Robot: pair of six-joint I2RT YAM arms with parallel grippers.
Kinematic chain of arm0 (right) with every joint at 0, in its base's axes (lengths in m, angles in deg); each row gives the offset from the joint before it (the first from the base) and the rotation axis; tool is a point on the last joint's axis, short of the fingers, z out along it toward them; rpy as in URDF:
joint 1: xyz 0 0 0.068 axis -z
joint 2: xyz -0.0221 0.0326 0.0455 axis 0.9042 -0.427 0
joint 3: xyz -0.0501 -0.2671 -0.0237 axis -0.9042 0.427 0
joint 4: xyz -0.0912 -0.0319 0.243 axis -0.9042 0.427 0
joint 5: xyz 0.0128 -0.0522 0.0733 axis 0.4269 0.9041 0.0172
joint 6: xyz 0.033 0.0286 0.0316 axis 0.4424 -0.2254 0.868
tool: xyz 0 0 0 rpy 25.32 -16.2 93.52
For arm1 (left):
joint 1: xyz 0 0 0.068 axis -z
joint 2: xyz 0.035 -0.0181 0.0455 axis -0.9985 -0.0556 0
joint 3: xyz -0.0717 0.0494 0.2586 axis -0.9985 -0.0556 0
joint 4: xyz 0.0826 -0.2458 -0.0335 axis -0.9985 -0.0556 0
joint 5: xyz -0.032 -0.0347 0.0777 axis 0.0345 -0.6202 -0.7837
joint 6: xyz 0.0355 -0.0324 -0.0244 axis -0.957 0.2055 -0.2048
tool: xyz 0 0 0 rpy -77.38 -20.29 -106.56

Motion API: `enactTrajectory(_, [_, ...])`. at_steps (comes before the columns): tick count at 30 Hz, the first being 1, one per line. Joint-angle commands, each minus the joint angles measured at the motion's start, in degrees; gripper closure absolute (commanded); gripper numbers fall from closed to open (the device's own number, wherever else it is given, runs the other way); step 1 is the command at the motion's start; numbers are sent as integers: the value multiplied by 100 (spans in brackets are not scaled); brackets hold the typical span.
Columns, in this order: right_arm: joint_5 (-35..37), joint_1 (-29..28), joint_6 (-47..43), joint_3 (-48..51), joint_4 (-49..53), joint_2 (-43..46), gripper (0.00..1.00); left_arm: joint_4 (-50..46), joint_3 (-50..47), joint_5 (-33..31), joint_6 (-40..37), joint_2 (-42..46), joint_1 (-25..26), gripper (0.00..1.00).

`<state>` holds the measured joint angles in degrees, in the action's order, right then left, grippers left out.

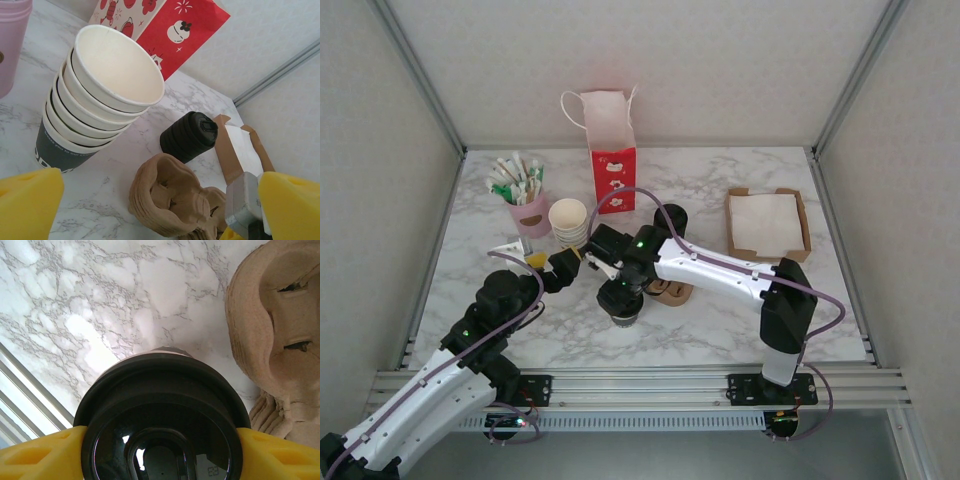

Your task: Pack the takeout coffee

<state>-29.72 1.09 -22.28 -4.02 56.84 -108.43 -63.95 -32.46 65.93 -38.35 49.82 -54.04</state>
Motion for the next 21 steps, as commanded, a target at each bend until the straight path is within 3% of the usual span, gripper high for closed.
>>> enactTrajectory(1, [11,-105,76,-209,73,-74,29,51,-67,-151,-42,59,-60,0])
enactTrajectory(21, [53,-163,82,-178,100,-269,29,48,-61,-195,-70,59,-61,0])
